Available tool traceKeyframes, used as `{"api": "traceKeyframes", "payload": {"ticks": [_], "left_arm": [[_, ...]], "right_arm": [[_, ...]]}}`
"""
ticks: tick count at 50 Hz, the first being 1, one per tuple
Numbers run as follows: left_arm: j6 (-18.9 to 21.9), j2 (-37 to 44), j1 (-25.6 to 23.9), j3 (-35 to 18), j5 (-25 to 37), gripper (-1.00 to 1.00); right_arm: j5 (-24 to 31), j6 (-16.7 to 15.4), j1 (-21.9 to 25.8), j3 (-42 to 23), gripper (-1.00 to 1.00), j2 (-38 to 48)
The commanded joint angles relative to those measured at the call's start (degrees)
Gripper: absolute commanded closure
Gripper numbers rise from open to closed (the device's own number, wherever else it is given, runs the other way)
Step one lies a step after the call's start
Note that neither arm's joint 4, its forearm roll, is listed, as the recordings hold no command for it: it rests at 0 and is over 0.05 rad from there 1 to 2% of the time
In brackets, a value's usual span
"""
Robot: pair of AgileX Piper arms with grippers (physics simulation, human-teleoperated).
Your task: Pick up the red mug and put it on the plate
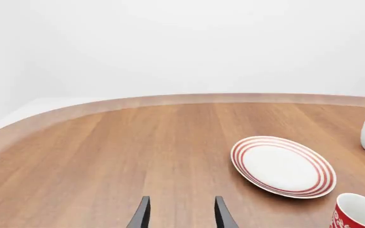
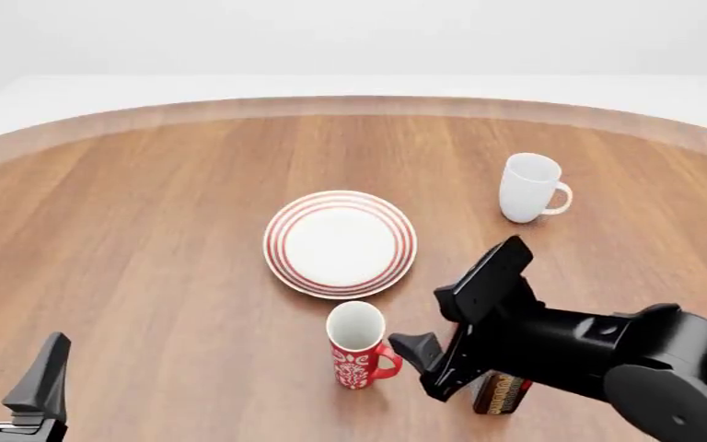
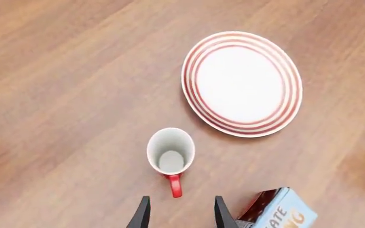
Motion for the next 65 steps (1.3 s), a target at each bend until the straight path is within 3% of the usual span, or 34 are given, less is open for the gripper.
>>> {"api": "traceKeyframes", "payload": {"ticks": [1,65], "left_arm": [[0.00,0.00,0.00,0.00,0.00,-1.00],[0.00,0.00,0.00,0.00,0.00,-1.00]], "right_arm": [[-1.53,0.30,0.37,0.08,-1.00,2.51],[-9.74,3.76,1.80,4.46,-1.00,10.03]]}}
